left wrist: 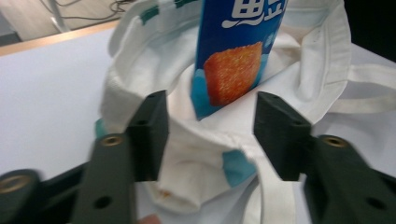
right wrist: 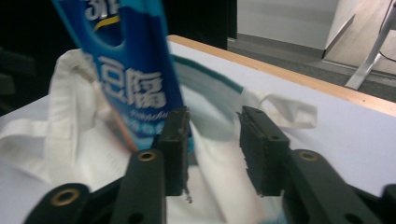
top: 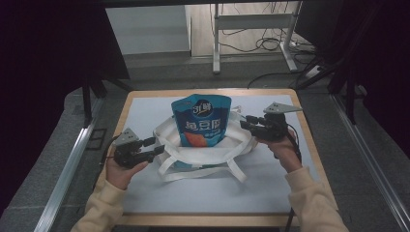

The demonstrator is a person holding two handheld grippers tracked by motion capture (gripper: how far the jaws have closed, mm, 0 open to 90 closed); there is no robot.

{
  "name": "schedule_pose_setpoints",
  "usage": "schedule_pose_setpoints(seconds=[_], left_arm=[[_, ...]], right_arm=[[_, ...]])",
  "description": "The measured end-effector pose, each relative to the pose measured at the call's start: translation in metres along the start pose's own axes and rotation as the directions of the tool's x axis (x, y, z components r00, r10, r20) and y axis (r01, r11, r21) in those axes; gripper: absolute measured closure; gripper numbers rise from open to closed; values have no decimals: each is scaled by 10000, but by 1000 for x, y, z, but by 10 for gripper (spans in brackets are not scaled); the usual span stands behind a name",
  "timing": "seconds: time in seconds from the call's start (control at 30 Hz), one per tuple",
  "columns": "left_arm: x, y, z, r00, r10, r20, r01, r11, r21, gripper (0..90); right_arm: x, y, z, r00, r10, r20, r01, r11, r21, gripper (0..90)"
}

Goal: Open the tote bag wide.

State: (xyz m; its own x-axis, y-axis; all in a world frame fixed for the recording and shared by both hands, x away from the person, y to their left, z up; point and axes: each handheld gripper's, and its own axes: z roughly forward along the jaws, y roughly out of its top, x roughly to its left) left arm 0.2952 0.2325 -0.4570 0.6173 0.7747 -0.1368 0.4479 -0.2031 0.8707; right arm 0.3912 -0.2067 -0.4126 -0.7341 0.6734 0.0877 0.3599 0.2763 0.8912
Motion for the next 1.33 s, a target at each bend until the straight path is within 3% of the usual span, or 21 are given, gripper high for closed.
schedule_pose_setpoints(seconds=[0.23, 0.27, 0.53, 0.87, 1.33], left_arm=[[3, -16, -17, 9984, -280, -496, 279, 9996, -38, 335], [3, -19, -19, 9979, -170, -626, 171, 9999, 14, 326], [5, -43, -29, 9967, -435, -688, 450, 9988, 208, 305], [7, -51, -26, 9958, -449, -796, 479, 9982, 363, 302], [8, -51, -20, 9947, -330, -971, 375, 9983, 452, 293]], right_arm=[[8, -22, -30, 9999, 3, 145, 0, 9998, -218, 475], [8, -27, -33, 9999, 20, 146, -17, 9998, -203, 470], [8, -69, -52, 9991, 343, 255, -347, 9993, 125, 441], [3, -93, -46, 9982, 412, 429, -442, 9963, 733, 429], [1, -98, -43, 9966, 564, 603, -601, 9963, 614, 366]])
